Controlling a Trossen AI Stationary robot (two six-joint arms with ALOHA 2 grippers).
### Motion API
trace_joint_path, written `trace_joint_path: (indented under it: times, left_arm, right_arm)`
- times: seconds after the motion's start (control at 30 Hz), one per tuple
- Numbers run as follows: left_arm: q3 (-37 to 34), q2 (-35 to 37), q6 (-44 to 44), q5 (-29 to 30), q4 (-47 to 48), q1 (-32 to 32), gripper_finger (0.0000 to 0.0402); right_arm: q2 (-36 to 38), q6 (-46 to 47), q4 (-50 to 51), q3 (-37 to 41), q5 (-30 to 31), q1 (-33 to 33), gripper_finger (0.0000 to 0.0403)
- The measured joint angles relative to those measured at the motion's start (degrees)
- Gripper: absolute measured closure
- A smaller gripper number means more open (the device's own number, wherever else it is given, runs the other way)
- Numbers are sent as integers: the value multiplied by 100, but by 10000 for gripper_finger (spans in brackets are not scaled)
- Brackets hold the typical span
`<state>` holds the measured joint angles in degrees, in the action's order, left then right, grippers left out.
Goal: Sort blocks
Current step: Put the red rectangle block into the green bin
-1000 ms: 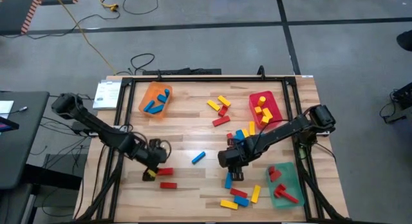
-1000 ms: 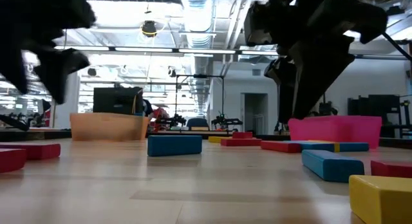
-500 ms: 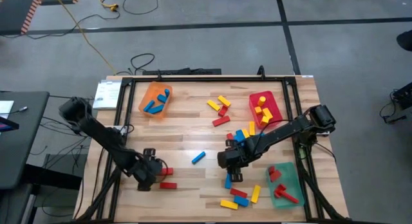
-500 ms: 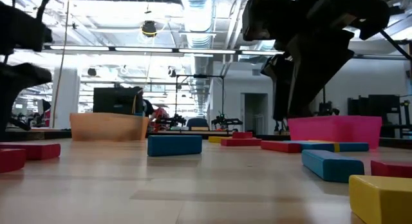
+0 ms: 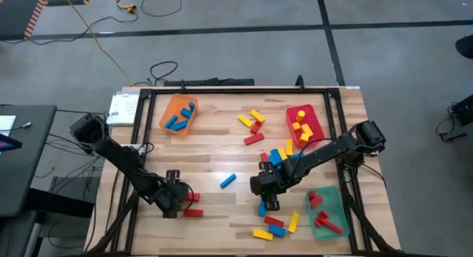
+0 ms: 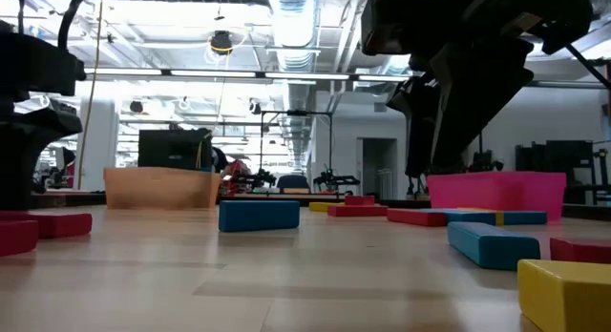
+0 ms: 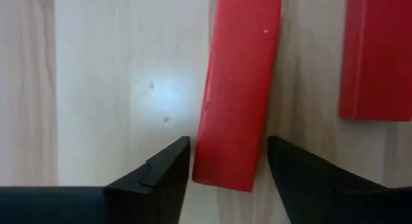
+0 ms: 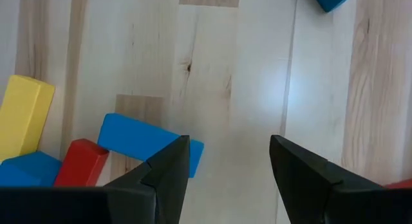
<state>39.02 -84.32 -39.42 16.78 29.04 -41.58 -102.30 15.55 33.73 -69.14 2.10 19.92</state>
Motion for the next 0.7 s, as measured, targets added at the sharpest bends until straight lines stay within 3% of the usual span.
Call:
trace_joint_path:
  times: [0.23,0.37,0.5,0.7]
  left_arm:
    - [-62,11,419,-17,-365,33,277]
    - [-46,0,673,21,-572,167,279]
    - [75,45,1058,678,-783,294,277]
    - [150,502,2189,1323,-1769,607,275]
  right_arm:
    - [0,-62,-78,0,86,7,175]
    - [0,-260,-489,0,97,32,175]
    - [0,-592,-1050,0,215,112,179]
    - [35,-1083,-1628,0,1017,190,191]
